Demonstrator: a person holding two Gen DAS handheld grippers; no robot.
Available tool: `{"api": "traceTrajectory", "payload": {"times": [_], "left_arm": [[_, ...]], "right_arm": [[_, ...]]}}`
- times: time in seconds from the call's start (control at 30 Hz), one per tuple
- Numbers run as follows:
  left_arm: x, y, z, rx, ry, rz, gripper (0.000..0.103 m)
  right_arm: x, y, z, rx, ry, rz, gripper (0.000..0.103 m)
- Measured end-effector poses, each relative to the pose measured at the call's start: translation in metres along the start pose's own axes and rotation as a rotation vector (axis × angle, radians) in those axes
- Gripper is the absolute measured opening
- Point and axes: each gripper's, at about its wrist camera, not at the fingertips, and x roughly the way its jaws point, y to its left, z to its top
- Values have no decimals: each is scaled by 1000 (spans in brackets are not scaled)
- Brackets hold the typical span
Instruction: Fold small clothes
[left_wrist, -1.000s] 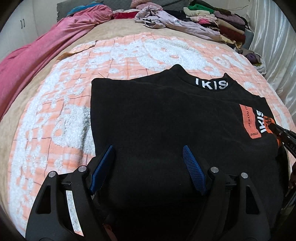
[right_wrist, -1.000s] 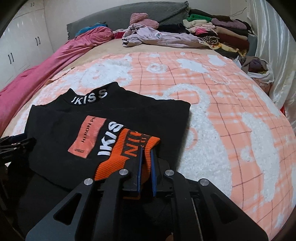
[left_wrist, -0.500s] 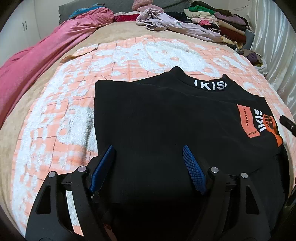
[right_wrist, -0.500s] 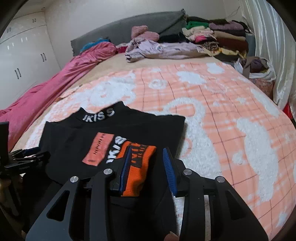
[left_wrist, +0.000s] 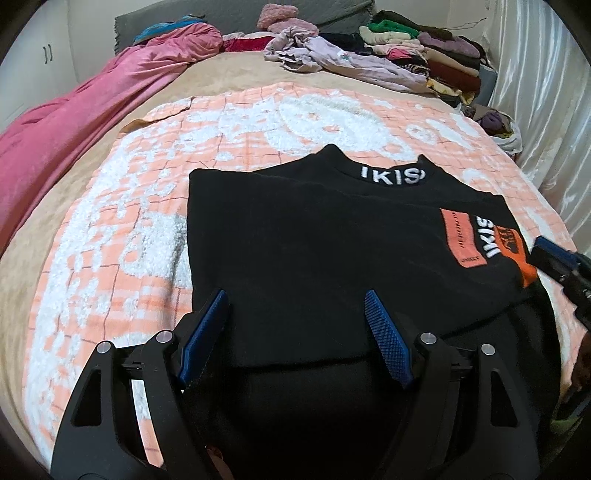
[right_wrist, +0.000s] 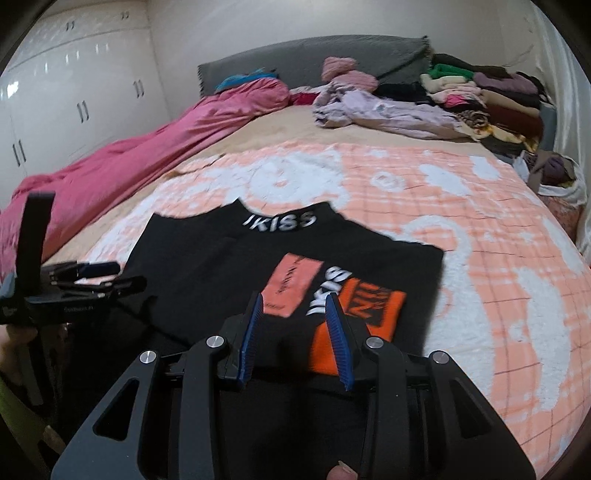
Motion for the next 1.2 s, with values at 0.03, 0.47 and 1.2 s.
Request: {"api": "traceTrajectory", "payload": {"times": [0.03, 0.47, 1.2], "left_arm": [[-1, -2, -1, 4, 0, -5, 69], [16, -12, -13, 54, 44, 17, 69], [-8, -6, -12, 3, 20, -20, 75]], "right_arm": [[2, 2, -1, -6, 7, 1, 34], [33, -18, -24, 79, 159, -61, 35], [9, -17, -20, 105, 69, 8, 58]]}}
